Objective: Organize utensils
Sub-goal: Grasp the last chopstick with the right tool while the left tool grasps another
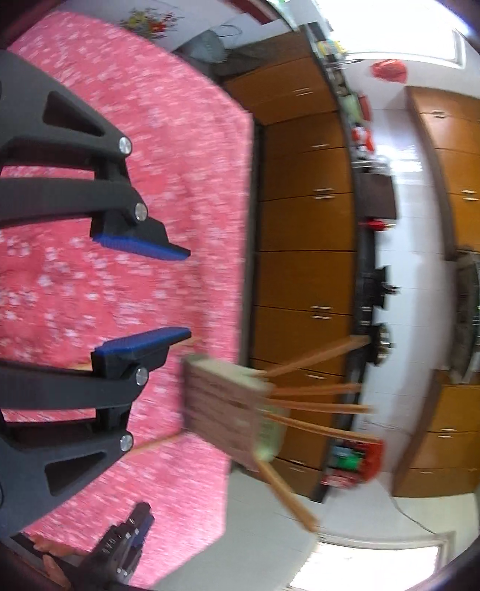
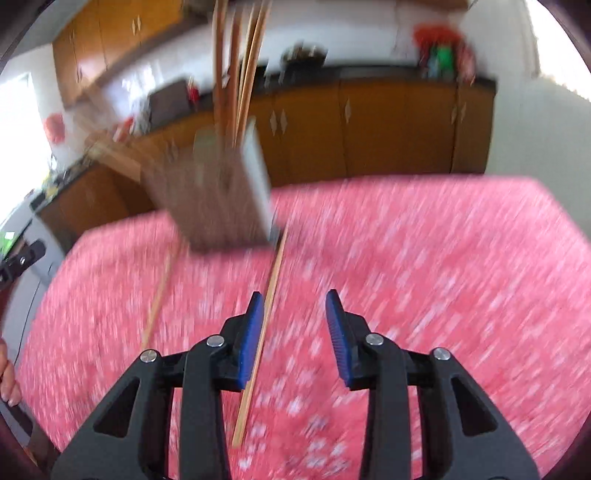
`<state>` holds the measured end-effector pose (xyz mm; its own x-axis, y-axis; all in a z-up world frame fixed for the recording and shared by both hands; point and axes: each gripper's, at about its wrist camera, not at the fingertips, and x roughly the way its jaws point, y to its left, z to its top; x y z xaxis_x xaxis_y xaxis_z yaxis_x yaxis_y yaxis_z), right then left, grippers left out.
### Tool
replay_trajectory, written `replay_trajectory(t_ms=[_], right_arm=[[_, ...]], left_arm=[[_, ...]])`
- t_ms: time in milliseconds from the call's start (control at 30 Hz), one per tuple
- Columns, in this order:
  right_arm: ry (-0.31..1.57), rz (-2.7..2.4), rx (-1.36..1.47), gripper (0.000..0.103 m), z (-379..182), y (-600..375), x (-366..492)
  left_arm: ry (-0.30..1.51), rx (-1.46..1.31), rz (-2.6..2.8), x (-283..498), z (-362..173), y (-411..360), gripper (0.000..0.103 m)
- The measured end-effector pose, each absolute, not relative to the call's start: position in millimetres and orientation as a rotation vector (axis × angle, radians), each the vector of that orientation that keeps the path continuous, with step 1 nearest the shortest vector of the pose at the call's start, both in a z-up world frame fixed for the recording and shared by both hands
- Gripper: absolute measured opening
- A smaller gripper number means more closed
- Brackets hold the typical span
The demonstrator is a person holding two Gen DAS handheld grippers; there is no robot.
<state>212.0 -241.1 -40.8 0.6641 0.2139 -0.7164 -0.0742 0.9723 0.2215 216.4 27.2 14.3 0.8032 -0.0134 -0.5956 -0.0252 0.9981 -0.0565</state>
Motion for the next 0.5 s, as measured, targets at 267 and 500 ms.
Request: replay_trajectory(t_ms=[267,500], right_arm=[[0.916,0.192,0.143,0.032,-74.5,-209.9,219.8],[0.889,0.085,0.143,0.008,-80.0,-233.2,220.7]], left_arm=[[0.748,-0.086,-0.044,216.0,-35.4,9.4,0.038],[0.790,-0.093,-0.080,224.6,-50.1,-15.6,0.038]])
